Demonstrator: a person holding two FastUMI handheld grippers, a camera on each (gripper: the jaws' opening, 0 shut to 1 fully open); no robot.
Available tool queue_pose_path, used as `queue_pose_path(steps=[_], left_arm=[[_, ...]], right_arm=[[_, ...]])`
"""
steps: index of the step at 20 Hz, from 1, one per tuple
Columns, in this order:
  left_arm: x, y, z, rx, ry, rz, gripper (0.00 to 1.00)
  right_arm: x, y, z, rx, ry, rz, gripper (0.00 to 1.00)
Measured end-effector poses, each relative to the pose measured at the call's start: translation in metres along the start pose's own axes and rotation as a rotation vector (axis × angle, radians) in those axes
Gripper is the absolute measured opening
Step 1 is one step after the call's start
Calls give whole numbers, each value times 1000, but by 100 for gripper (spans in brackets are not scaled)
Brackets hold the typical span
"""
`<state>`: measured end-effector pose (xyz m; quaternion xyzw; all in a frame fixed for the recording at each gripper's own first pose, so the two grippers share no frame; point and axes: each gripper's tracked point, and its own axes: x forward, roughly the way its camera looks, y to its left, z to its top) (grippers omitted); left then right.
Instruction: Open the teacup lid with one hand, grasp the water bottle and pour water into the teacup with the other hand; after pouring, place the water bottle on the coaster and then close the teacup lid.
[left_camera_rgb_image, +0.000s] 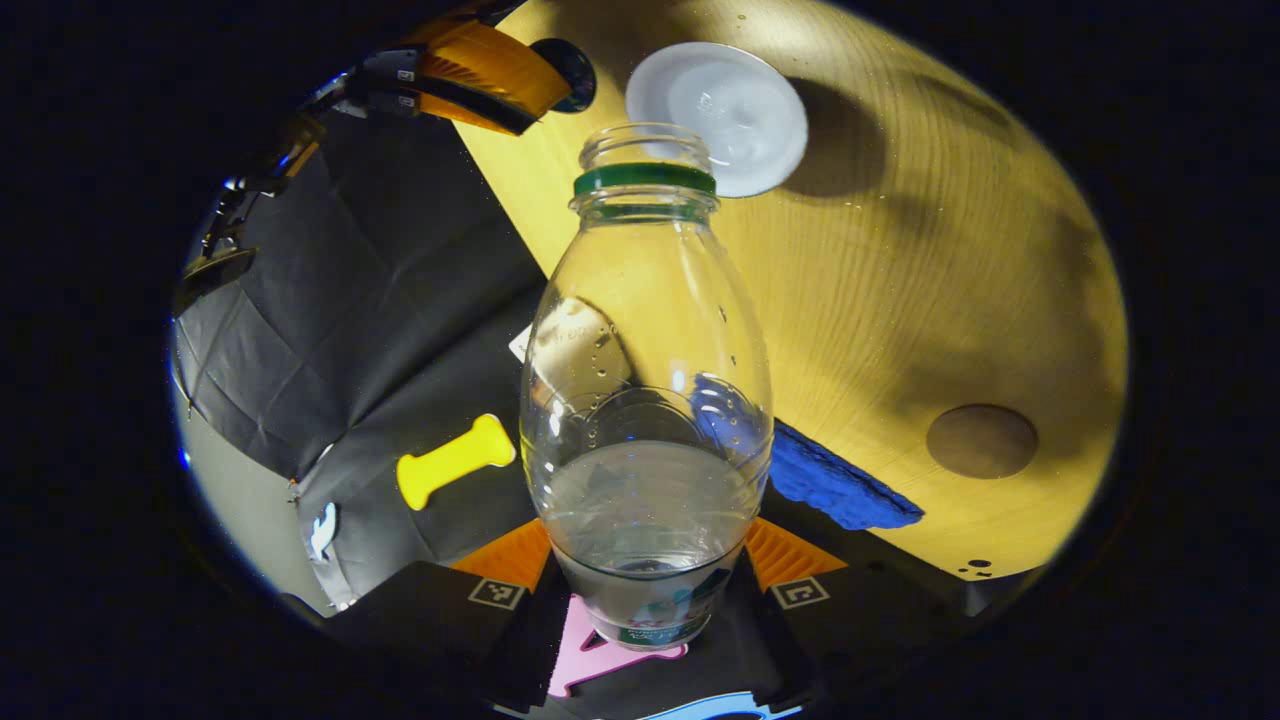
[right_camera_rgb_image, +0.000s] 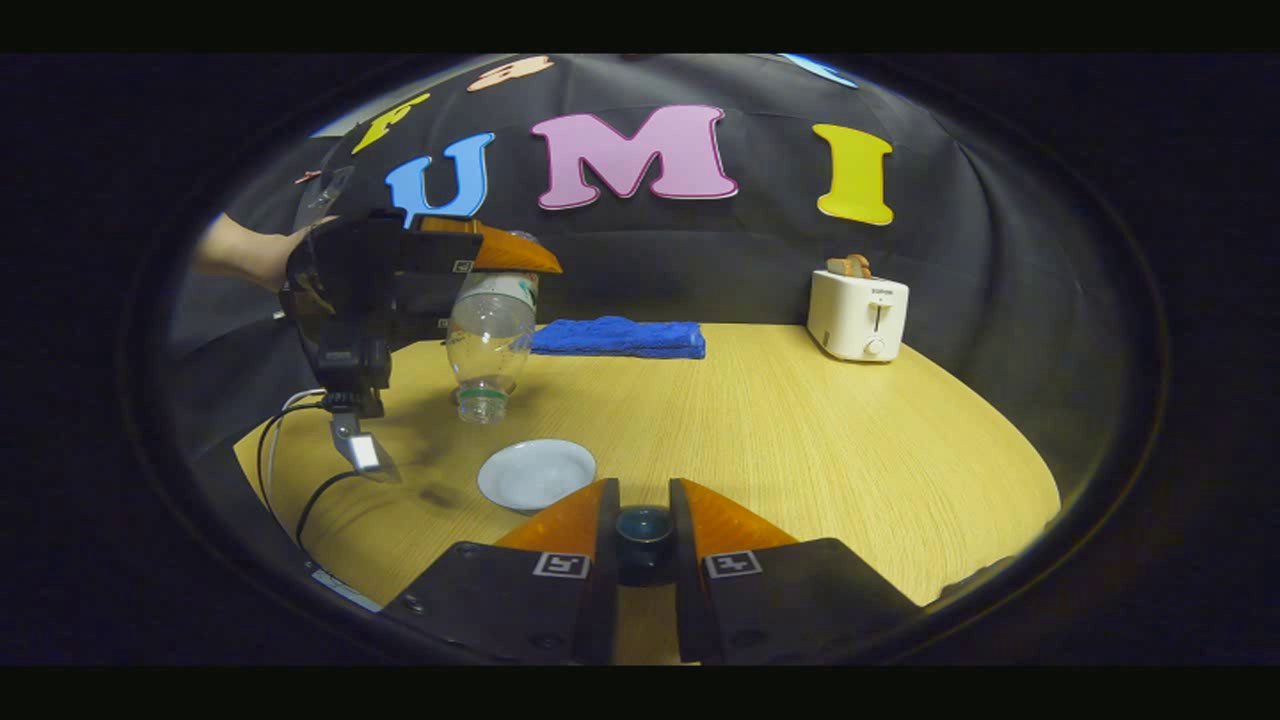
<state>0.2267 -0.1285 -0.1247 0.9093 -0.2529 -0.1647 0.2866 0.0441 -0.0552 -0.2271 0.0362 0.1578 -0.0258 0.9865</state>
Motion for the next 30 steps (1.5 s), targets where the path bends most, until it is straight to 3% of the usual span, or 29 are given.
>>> queue_pose_path(steps=[5,11,15,21,24,27,29,30], left_arm=[[-1,-5,-11,-36,31,-6,73],[-15,-38,-36,-377,158,-67,73],[-49,-81,-57,-781,291,-111,73],[-33,-130,-69,-1503,469,-93,73],[-8,-146,-50,-1865,461,-7,73],[13,-138,-25,-2159,391,107,73],[28,-136,-12,-2284,362,145,74],[28,-136,-9,-2317,350,161,74]], right_arm=[[2,2,5,-2,-5,4,27],[2,11,22,-11,-29,30,27],[7,18,37,-30,-47,49,27],[21,40,49,-38,-58,91,22],[26,52,52,-49,-60,111,22],[31,61,53,-51,-59,126,22],[32,66,53,-53,-59,129,22],[33,67,53,-54,-60,129,27]])
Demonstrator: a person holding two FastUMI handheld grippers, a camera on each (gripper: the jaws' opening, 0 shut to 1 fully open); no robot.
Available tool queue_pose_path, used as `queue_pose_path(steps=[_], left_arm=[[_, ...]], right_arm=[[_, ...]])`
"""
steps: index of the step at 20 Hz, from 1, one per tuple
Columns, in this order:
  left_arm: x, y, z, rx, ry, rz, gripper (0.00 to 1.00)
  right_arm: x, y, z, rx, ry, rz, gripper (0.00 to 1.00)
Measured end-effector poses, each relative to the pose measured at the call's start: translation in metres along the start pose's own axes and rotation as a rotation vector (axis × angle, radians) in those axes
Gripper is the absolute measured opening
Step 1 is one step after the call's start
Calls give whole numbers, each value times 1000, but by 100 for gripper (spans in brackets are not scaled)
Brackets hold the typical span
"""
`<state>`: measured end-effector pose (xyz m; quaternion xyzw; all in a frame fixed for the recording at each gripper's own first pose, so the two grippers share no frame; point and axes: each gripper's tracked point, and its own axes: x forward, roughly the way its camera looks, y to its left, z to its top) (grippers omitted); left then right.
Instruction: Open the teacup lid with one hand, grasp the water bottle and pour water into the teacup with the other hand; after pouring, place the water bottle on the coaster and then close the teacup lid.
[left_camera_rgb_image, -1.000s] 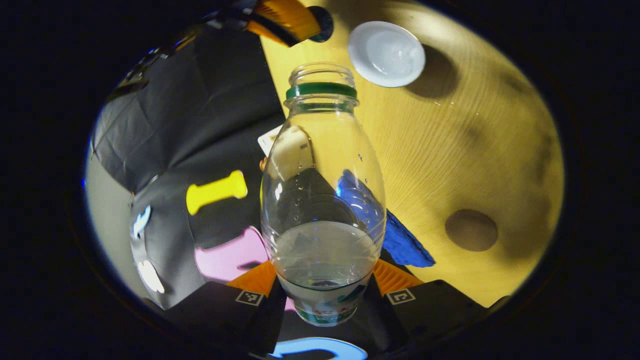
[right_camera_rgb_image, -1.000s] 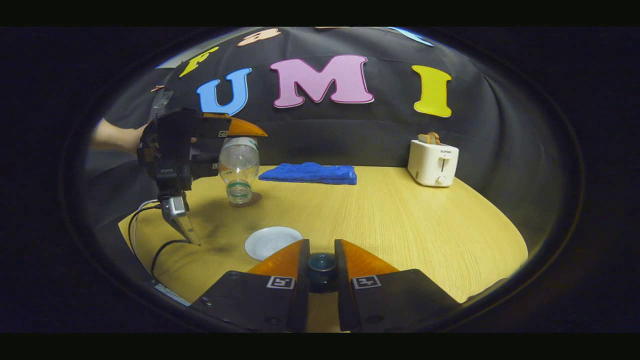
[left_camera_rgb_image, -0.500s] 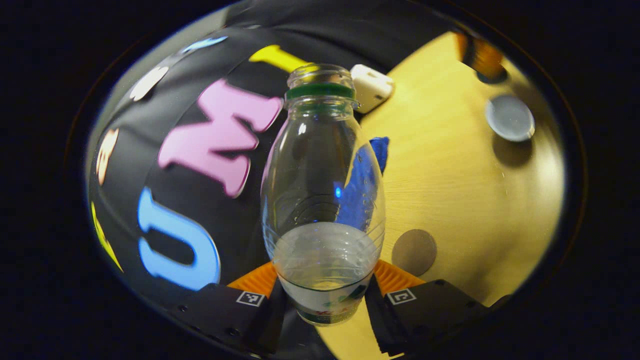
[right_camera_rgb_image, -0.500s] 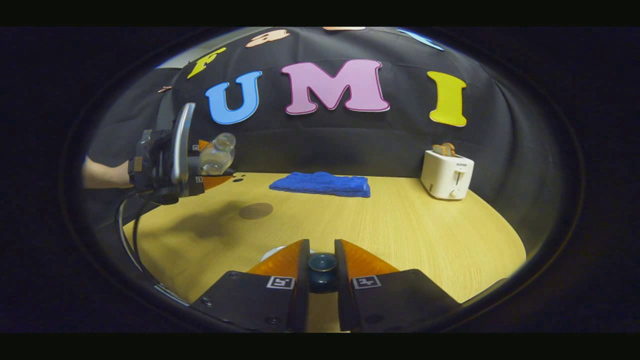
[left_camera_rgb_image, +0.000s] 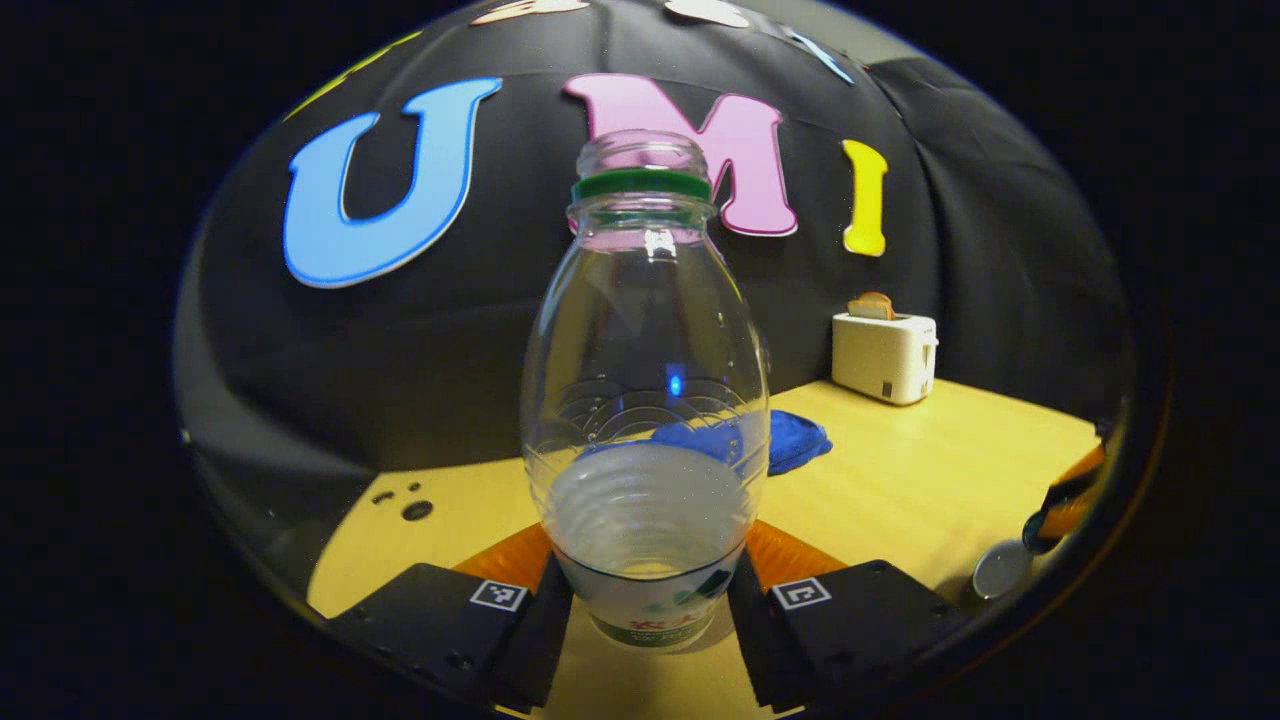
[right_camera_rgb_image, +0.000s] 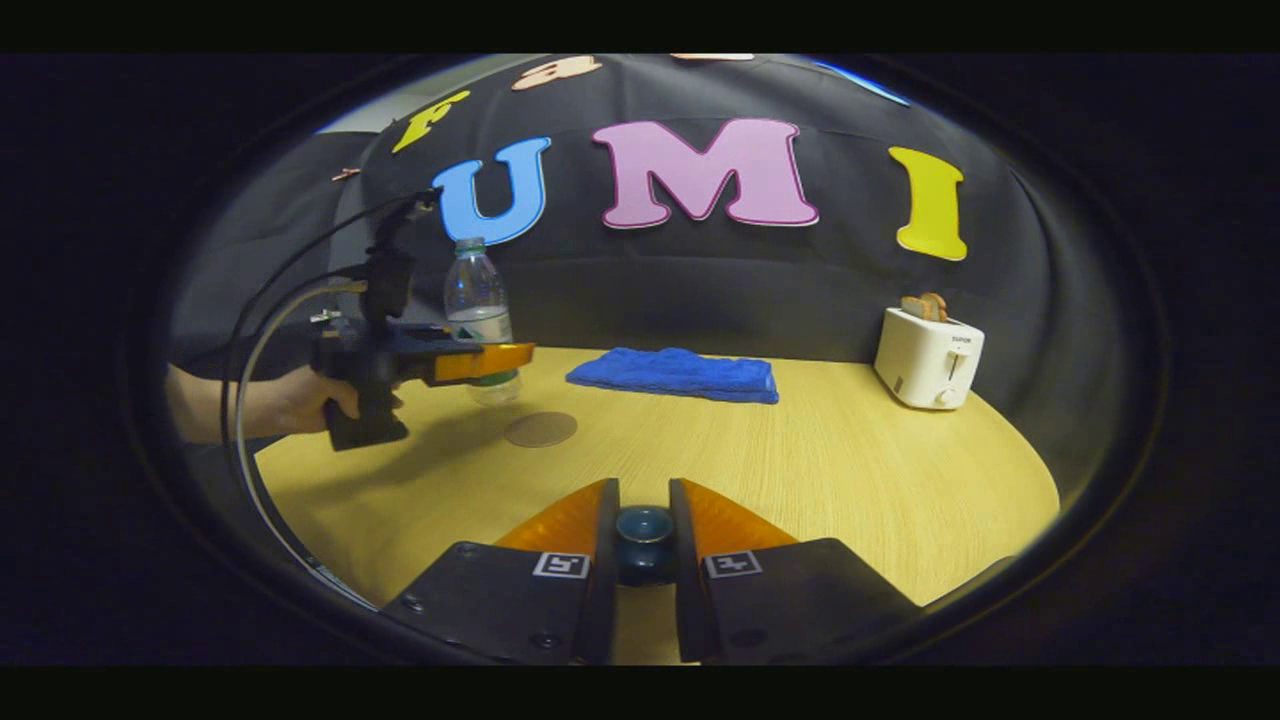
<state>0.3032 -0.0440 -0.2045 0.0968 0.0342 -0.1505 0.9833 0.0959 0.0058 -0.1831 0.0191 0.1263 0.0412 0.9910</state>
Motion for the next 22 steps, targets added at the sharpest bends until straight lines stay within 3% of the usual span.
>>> queue_pose_path(steps=[2,5,7,15,16,18,22], left_arm=[[5,-6,-3,-62,2,-3,74],[3,-15,-9,-120,32,11,75],[3,-15,-12,-134,39,28,75],[4,-12,-16,-152,48,55,80],[0,-10,-15,-158,50,61,92],[-11,-11,-20,-165,60,59,99],[-28,-17,-20,-130,84,66,98]], right_arm=[[3,2,-1,0,-2,-2,22],[6,4,-1,9,-5,-2,27],[8,6,-1,18,-6,0,23],[10,9,-8,5,12,17,27],[10,9,-8,6,13,18,24],[9,10,-8,6,14,23,27],[9,10,-8,9,19,32,27]])
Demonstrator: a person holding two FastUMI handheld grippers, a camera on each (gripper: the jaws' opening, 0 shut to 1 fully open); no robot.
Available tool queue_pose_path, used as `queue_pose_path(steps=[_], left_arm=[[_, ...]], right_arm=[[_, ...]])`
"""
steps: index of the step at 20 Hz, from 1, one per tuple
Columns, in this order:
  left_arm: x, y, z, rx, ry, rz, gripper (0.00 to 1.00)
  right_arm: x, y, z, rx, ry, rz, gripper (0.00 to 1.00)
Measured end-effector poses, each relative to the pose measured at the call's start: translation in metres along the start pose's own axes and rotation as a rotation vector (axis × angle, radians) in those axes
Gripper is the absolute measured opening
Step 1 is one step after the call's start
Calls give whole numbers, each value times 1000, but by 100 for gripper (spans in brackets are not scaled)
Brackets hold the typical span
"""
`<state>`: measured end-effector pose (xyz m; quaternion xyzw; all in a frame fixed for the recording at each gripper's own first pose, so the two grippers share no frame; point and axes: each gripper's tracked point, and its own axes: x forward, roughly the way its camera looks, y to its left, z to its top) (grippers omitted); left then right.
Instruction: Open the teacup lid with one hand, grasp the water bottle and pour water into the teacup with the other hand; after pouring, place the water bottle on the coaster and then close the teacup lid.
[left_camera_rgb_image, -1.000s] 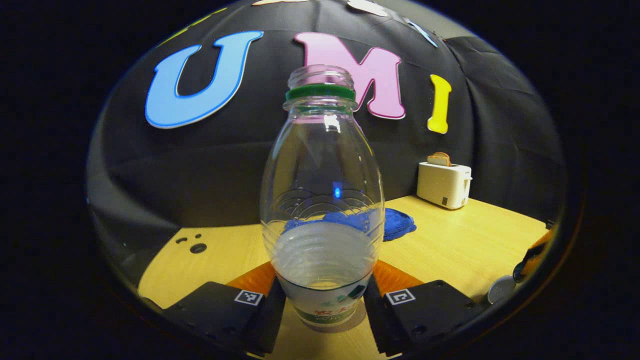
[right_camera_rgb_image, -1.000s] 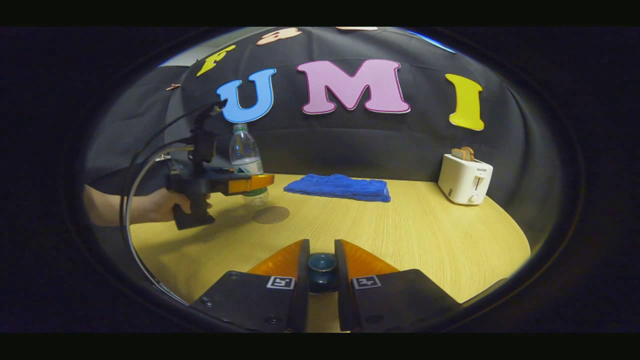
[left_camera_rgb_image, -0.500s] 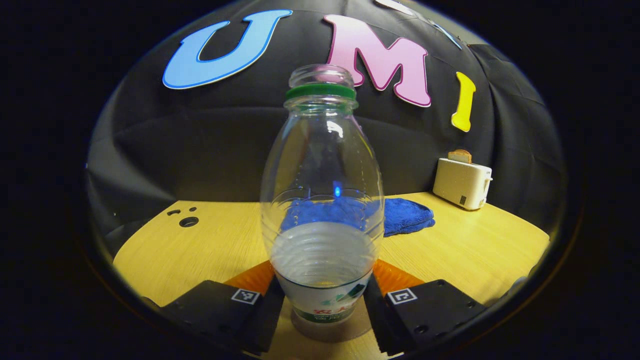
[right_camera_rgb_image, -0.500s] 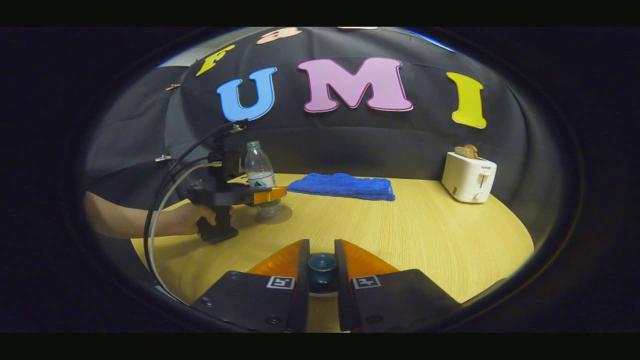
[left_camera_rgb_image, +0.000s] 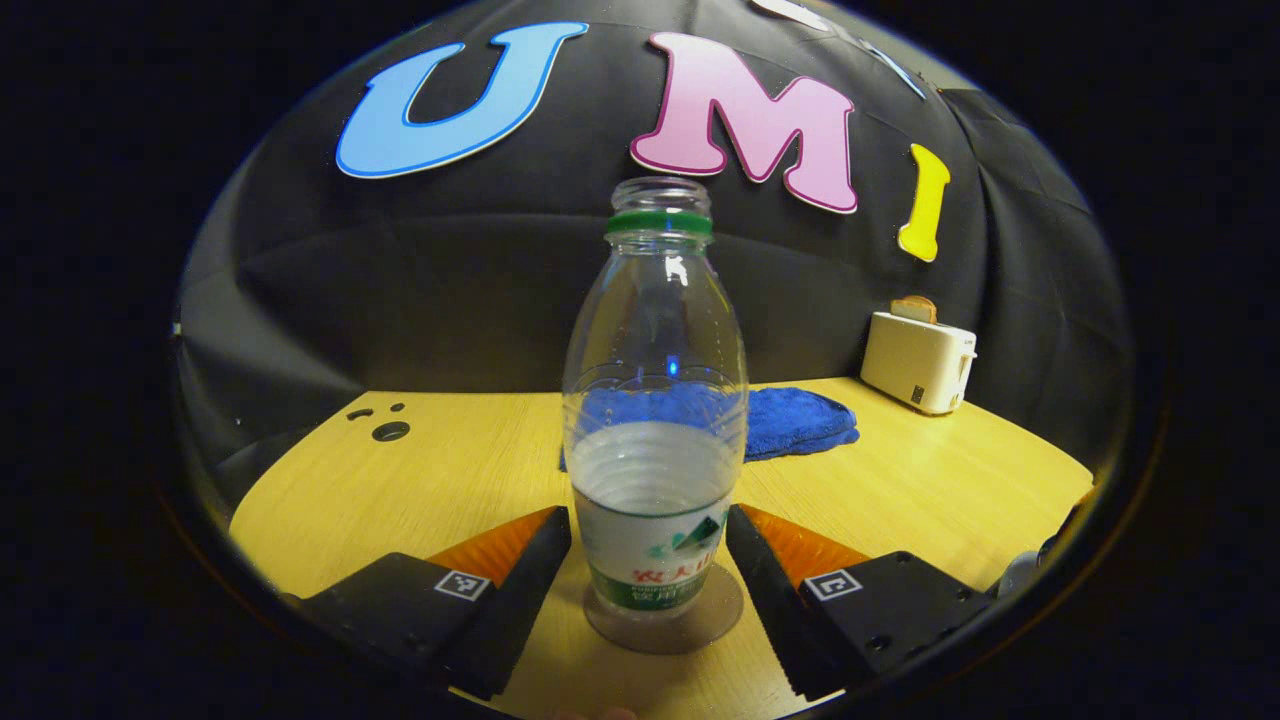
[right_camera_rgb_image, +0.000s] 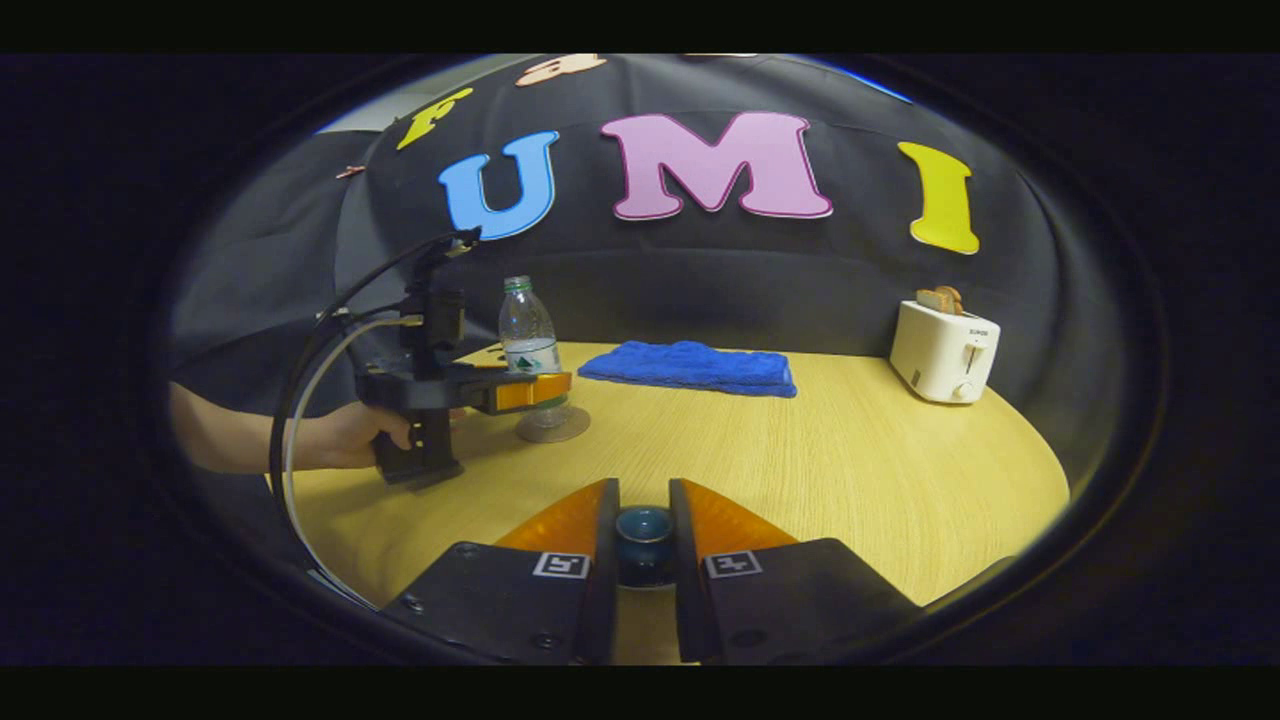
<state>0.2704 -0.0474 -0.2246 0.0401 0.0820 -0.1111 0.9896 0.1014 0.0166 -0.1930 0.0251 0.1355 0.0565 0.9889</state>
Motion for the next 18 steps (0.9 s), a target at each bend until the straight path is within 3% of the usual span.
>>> queue_pose_path(steps=[8,11,16,17,18], left_arm=[[-85,-9,-3,29,-1,16,98],[-126,-2,16,57,-92,90,98],[-171,1,18,70,-90,159,98],[-176,-1,21,66,-99,170,98],[-180,-3,22,56,-101,169,98]], right_arm=[[7,-2,2,6,-16,2,24],[13,-2,-6,6,-20,-10,27],[18,-3,-27,-18,-12,-22,27],[17,-2,-26,-23,-31,-19,32],[18,-3,-26,-34,-38,-21,27]])
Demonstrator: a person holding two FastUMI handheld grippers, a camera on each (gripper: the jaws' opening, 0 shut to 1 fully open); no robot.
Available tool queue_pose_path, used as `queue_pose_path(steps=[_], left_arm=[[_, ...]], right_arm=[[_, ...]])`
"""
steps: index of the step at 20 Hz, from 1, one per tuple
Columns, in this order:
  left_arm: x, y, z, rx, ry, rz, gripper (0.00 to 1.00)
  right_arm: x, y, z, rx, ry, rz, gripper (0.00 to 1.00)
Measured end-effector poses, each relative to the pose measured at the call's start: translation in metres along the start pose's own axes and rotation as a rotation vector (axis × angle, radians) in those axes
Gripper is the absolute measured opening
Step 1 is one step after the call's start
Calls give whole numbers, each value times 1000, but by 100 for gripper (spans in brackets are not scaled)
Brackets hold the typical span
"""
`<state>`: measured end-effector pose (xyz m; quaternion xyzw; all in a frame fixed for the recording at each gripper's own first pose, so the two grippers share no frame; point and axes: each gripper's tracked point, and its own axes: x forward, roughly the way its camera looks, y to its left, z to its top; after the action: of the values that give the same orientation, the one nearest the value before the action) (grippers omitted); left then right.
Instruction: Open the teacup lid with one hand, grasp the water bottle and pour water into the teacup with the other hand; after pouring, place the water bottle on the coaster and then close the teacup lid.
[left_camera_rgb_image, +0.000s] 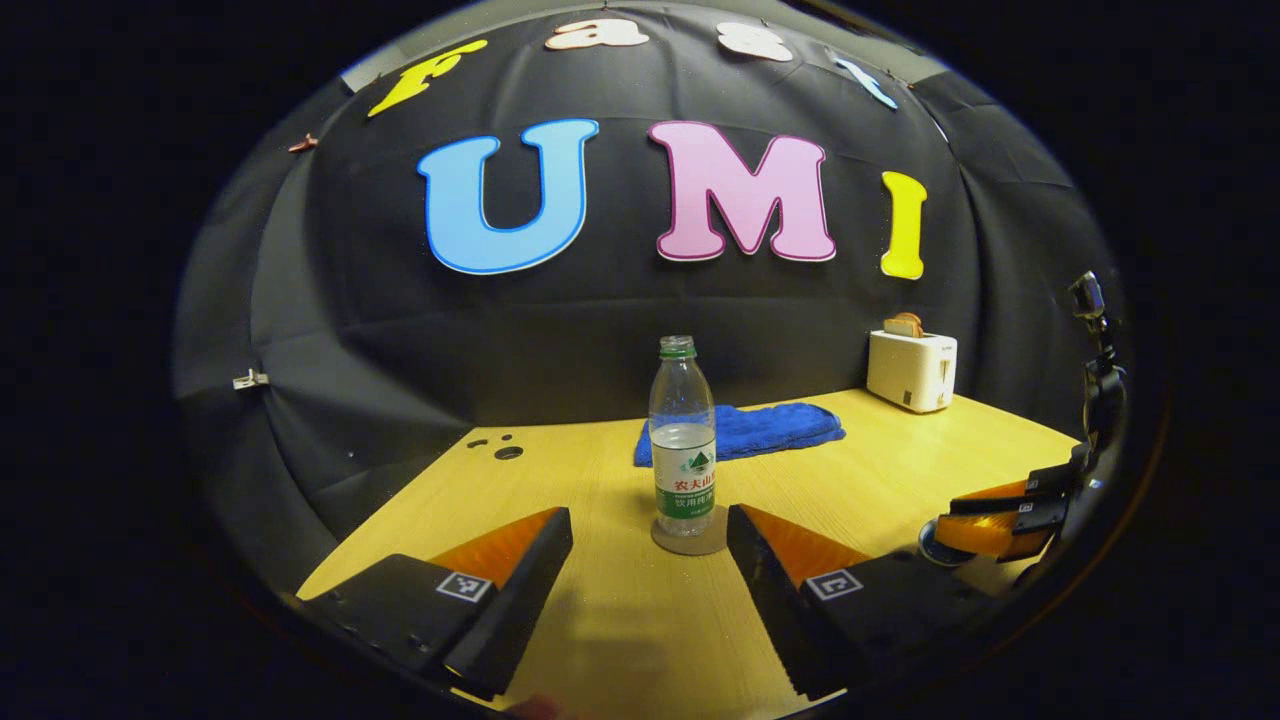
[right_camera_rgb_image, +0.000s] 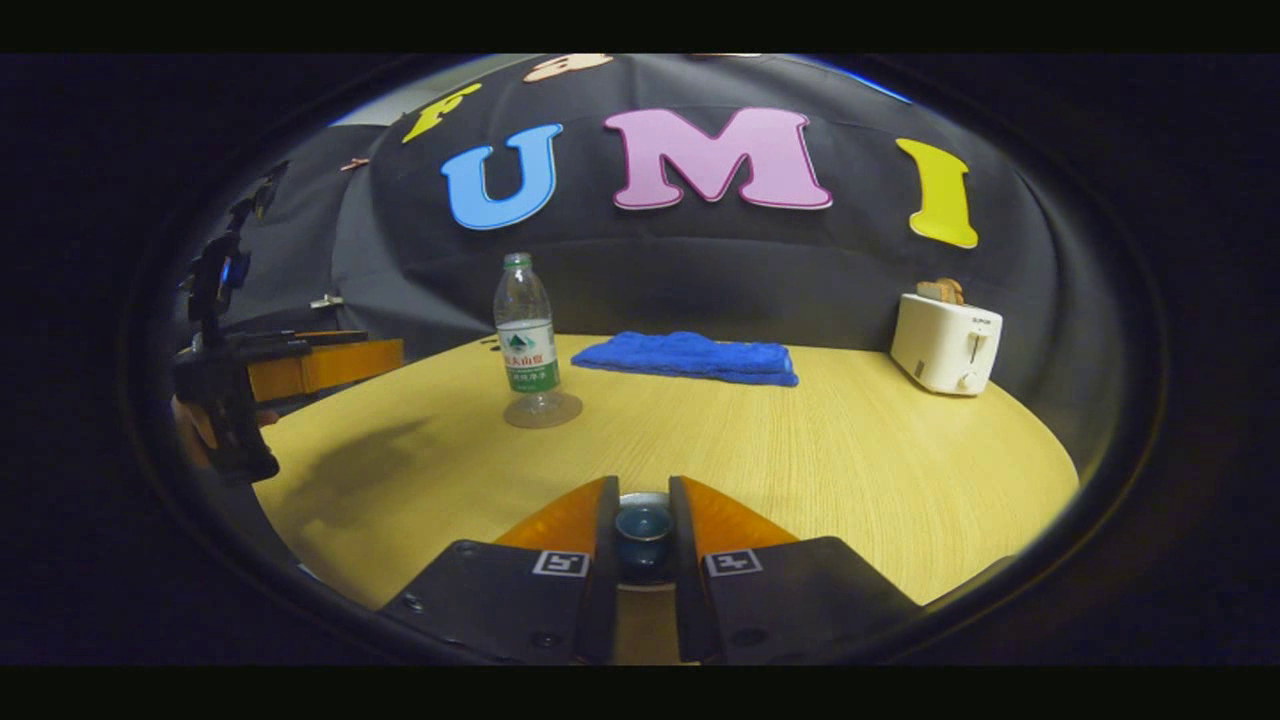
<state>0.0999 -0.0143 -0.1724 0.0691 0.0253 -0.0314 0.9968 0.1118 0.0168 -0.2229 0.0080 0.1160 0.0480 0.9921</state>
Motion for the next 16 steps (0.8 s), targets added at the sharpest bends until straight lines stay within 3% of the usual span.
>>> queue_pose_path(steps=[1,2,7,8,9,10,12,16], left_arm=[[-3,-2,-1,-13,4,1,98],[-4,-3,-2,-33,12,3,98],[-9,-7,3,-91,41,20,98],[-11,-9,9,-88,41,20,98],[-14,-11,17,-86,42,21,98],[-19,-12,26,-81,42,21,98],[-27,-14,47,-78,42,34,98],[-46,-28,103,-147,-2,58,98]], right_arm=[[-2,2,-3,-13,0,3,22],[-1,1,-2,-22,-9,2,28],[-3,0,0,0,6,5,35],[-7,-2,5,5,6,0,54],[-12,-3,11,7,2,-1,60],[-16,-7,21,2,-7,-6,77],[-29,-17,42,-10,-23,-21,96],[-51,-37,95,3,-45,-65,100]])
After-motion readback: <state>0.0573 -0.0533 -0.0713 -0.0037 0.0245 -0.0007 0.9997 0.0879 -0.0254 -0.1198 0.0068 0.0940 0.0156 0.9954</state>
